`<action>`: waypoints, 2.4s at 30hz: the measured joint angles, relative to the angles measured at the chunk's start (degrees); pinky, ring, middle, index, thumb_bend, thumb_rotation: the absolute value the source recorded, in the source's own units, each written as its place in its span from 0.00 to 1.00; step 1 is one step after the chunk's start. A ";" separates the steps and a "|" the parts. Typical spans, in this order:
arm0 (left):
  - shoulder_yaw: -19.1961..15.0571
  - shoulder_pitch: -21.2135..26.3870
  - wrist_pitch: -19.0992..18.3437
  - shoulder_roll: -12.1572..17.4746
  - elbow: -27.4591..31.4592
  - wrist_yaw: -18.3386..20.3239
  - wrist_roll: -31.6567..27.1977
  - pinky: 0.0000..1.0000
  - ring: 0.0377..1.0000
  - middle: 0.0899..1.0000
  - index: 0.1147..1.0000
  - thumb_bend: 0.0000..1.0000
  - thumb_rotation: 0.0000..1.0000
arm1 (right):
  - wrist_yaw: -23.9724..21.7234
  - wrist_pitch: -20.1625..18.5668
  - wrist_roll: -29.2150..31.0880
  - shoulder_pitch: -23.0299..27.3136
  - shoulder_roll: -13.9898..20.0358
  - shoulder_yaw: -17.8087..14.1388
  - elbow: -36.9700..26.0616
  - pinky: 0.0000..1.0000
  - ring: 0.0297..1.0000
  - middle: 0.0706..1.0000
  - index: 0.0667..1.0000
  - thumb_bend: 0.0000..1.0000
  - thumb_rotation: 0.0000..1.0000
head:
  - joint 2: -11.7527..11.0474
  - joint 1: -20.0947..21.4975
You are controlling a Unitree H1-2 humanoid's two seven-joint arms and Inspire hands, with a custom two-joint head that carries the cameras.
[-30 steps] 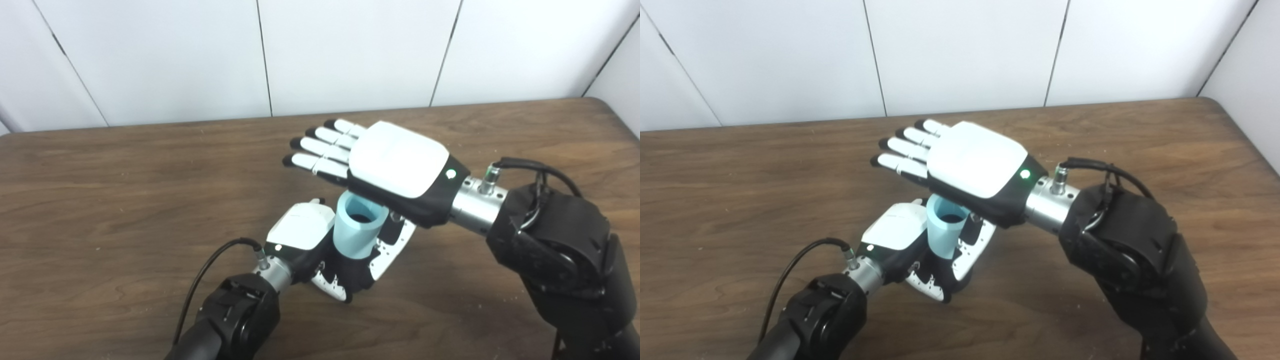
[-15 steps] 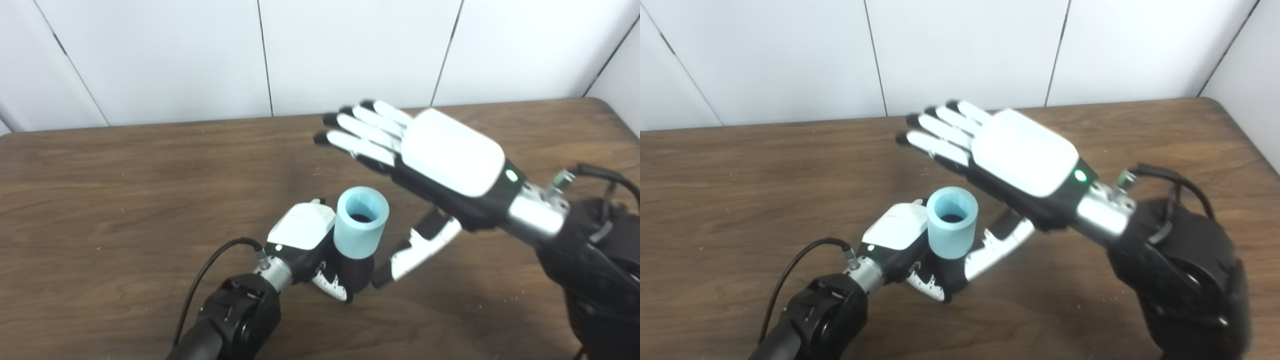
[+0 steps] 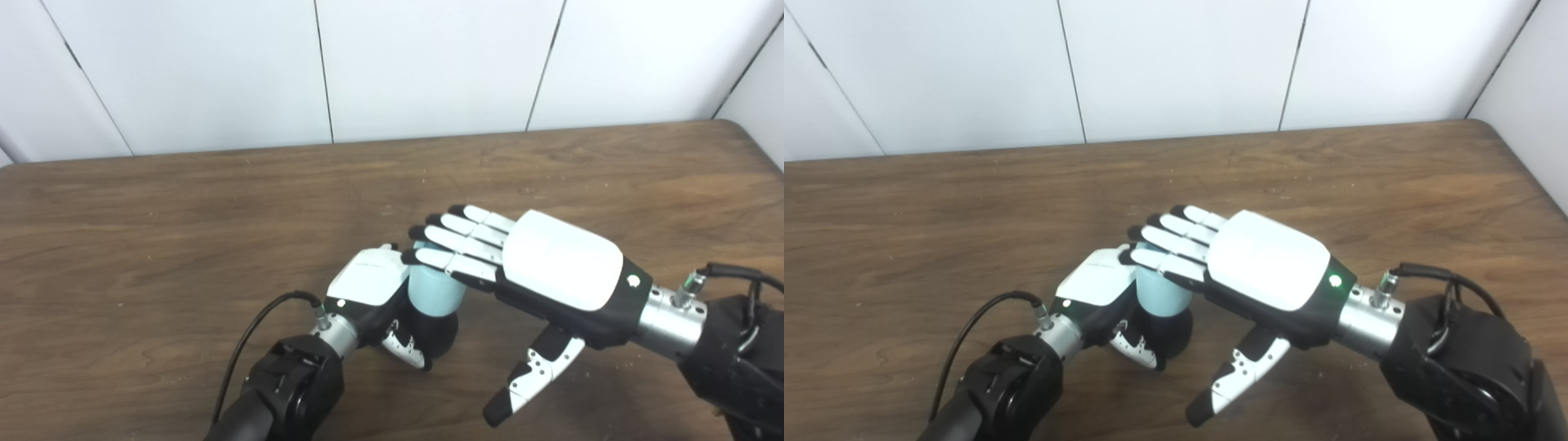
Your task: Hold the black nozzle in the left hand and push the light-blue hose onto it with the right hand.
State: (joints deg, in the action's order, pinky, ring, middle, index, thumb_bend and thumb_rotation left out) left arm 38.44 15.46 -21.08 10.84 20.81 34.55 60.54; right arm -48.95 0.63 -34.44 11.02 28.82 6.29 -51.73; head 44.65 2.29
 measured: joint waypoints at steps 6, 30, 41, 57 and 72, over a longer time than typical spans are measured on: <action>0.01 -0.01 -0.05 -0.14 -0.01 0.00 0.08 1.00 0.70 0.47 0.38 0.52 0.00 | 0.05 2.33 -2.33 -1.15 0.06 0.34 0.12 1.00 1.00 1.00 1.00 0.67 1.00 | 0.00 -0.09; -0.06 -0.02 -0.08 -0.22 -0.01 0.27 0.37 1.00 0.68 0.49 0.38 0.52 0.00 | 7.42 6.53 -4.03 -5.92 -1.37 0.49 4.57 1.00 1.00 1.00 0.98 0.64 1.00 | 0.35 -0.26; -0.10 0.00 -0.07 -0.20 0.00 0.31 0.50 1.00 0.68 0.49 0.38 0.52 0.00 | 9.80 6.43 -3.09 -7.13 -1.69 1.93 5.79 1.00 1.00 1.00 0.98 0.62 1.00 | 0.70 -0.35; -0.22 0.02 -0.06 -0.37 0.10 0.82 0.50 1.00 0.68 0.51 0.37 0.51 0.00 | 10.66 4.26 0.88 -8.24 2.92 2.43 4.57 1.00 1.00 1.00 0.99 0.63 1.00 | 1.32 -0.18; -0.37 -0.12 -0.11 -0.67 0.10 1.20 0.53 1.00 0.69 0.51 0.36 0.51 0.00 | 12.29 3.36 -0.20 -8.67 3.86 4.28 4.31 1.00 1.00 1.00 0.98 0.62 1.00 | 1.23 -0.26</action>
State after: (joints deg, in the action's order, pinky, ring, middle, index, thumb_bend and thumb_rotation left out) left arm 38.07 15.35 -21.18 10.17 20.91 35.76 61.07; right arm -36.66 3.99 -34.64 2.35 32.68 10.56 -47.42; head 45.88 2.02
